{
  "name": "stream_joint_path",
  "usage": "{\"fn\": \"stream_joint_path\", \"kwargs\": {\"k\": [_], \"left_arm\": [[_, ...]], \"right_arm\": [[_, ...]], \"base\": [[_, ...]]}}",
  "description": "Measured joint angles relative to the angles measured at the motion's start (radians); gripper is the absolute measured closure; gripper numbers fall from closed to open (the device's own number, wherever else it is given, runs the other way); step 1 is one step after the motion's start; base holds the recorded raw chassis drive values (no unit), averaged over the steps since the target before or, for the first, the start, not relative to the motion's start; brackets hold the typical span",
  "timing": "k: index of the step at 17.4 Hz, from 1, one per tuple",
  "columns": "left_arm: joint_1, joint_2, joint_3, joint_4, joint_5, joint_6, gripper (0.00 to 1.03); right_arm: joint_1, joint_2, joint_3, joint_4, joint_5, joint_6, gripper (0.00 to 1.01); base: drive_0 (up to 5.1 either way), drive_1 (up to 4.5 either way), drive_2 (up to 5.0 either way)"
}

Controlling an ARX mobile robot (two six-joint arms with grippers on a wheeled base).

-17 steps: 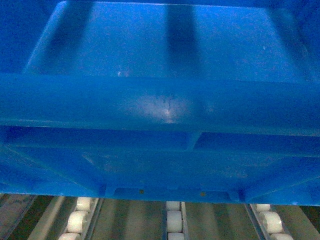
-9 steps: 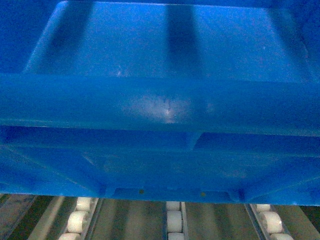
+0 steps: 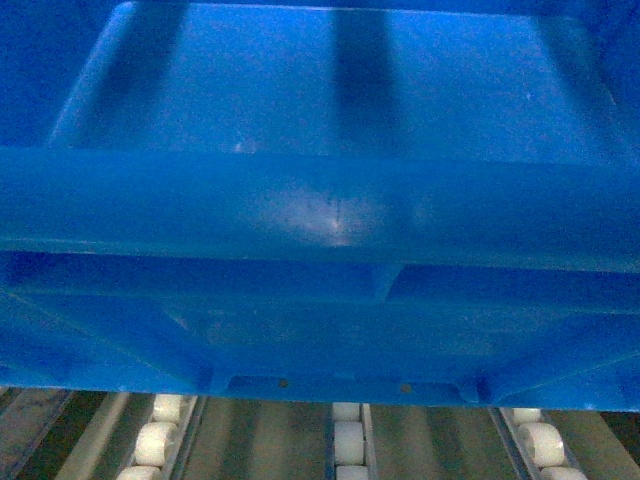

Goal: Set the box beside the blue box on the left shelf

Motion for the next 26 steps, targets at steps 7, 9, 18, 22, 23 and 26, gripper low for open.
{"fn": "stream_joint_path", "kwargs": {"k": [7,9,18,22,23,26], "left_arm": [[-0.046,0.072,0.027,0.083,-0.124,0.039,0.91],[0.01,0.181,0.089,0.019,-0.051,0.016,0.91],[0.138,0.521,0.252,-0.128,0.129,-0.085,0.91],[0.152,0.566,0.261,-0.176,0.157,-0.101,0.91],[0.149,0.573,0.262,-0.18,0.162,-0.103,0.91],[0.139,0.596,0.266,-0.192,0.166,-0.114,0.91]], "right_arm": [[0.011,0.063,0.032,0.076,0.132,-0.15,0.87],[-0.077,0.184,0.112,-0.008,0.015,-0.102,0.87],[-0.204,0.559,0.257,-0.033,-0.183,-0.075,0.87],[-0.202,0.612,0.266,-0.061,-0.191,-0.07,0.87],[-0.202,0.613,0.266,-0.075,-0.191,-0.069,0.87],[-0.204,0.626,0.264,-0.078,-0.192,-0.071,0.87]], "base": [[0.0,0.0,0.0],[0.0,0.0,0.0],[0.0,0.0,0.0],[0.0,0.0,0.0],[0.0,0.0,0.0],[0.0,0.0,0.0]]}}
